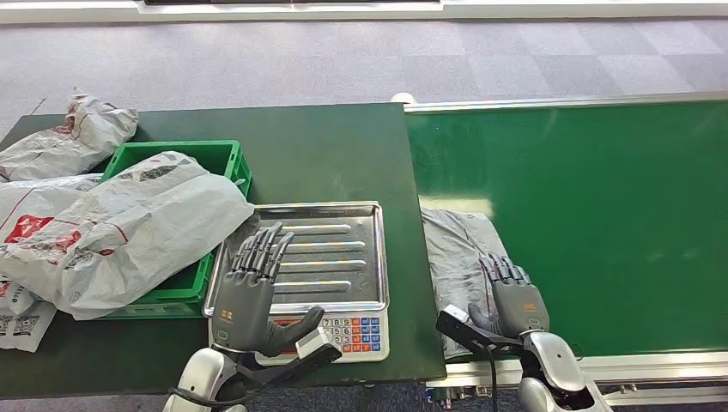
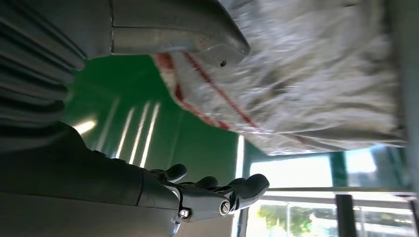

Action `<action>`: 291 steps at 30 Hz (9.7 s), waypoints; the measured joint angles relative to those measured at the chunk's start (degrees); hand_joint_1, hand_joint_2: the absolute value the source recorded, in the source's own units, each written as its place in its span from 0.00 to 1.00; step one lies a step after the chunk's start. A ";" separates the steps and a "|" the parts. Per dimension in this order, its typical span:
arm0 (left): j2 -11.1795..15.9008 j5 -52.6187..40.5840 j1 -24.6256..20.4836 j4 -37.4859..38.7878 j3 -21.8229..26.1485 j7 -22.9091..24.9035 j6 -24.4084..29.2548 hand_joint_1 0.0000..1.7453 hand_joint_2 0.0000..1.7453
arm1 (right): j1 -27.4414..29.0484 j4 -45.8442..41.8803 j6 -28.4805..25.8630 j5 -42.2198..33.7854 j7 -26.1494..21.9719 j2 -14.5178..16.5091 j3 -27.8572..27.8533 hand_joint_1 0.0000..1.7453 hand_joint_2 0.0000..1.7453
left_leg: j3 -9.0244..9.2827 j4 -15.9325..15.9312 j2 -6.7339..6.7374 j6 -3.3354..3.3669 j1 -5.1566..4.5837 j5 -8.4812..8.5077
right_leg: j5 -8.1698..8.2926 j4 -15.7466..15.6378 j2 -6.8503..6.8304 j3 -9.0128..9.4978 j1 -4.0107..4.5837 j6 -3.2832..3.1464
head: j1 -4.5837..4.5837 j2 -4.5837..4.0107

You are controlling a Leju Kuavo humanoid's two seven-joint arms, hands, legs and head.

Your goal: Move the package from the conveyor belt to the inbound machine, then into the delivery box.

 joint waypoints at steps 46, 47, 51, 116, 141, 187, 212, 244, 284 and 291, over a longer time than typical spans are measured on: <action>-1.03 -0.03 -3.10 3.20 -1.22 2.25 -1.56 0.00 0.00 | -4.37 28.83 -11.23 15.05 14.14 15.70 -16.51 1.00 1.00 | 0.88 0.06 -0.14 0.12 -0.09 -0.06 | -0.06 -0.14 -0.07 1.00 -0.07 0.12 | 0.00 0.00; -1.04 -0.06 -3.11 3.20 -1.22 2.25 -1.56 0.00 0.00 | -4.36 28.83 -11.28 15.12 14.06 15.73 -16.66 1.00 1.00 | 0.88 0.06 -0.14 0.13 -0.09 -0.06 | -0.07 -0.14 -0.07 0.98 -0.07 0.12 | 0.00 0.00; -1.05 -0.07 -3.12 3.20 -1.22 2.25 -1.56 0.00 0.00 | -4.36 28.83 -11.30 15.23 13.89 15.79 -17.04 1.00 1.00 | 0.84 0.06 -0.14 0.14 -0.09 -0.07 | -0.07 -0.14 -0.07 0.94 -0.06 0.12 | 0.00 0.00; -2.55 2.55 -7.18 4.67 -0.63 0.86 6.11 0.00 0.00 | -36.60 23.22 -9.14 5.87 -0.31 26.83 17.70 1.00 1.00 | -0.26 0.04 0.40 0.01 0.07 0.36 | 0.48 0.06 0.53 -0.38 0.03 0.04 | -0.01 0.00; -3.89 8.14 -1.62 -3.39 6.64 -1.32 20.76 0.00 0.00 | -25.05 23.42 -1.54 -13.91 1.26 30.31 26.52 0.00 0.25 | -0.27 0.04 0.35 0.00 0.06 0.35 | 0.44 0.04 0.46 -0.38 0.03 -0.01 | -0.02 0.00; -3.57 6.92 -14.09 3.37 7.54 -6.07 -3.58 0.00 0.00 | -24.26 -11.14 -2.86 -4.63 -1.31 10.11 10.36 0.00 1.00 | -0.11 0.14 0.18 -0.01 0.01 0.41 | 0.53 -0.01 0.29 -0.24 0.02 0.02 | -0.01 0.00; 14.36 27.45 -53.63 48.45 -13.63 -11.85 -29.33 0.00 1.00 | 23.77 -35.98 -16.12 -4.83 -1.57 -8.54 -2.55 0.00 1.00 | -0.35 0.10 0.20 0.01 0.01 0.35 | 0.52 0.00 0.31 -0.45 0.00 0.00 | -0.01 0.00; 20.85 37.48 -51.31 51.30 -28.50 -15.72 -36.59 1.00 1.00 | 28.44 -39.99 -19.48 -5.49 1.22 -10.15 -2.83 0.00 1.00 | 0.29 -0.02 0.24 0.00 0.01 0.12 | 0.21 0.00 0.30 0.70 0.00 -0.07 | 0.00 0.00; 22.44 41.42 -52.78 42.19 -29.02 -12.14 -34.46 1.00 1.00 | 29.18 -41.06 -21.23 -2.71 1.60 -9.94 -2.78 0.00 1.00 | 0.46 -0.04 0.31 -0.12 0.02 0.19 | 0.27 0.00 0.35 0.27 0.02 -0.12 | 0.00 0.00; 22.31 24.25 -57.02 35.81 -28.68 -5.00 -22.45 1.00 1.00 | 30.28 -42.12 -20.93 -1.42 2.29 -9.40 -2.74 0.00 1.00 | 0.19 0.00 0.29 -0.09 0.03 0.21 | 0.29 0.01 0.34 0.04 0.02 -0.11 | 0.01 0.00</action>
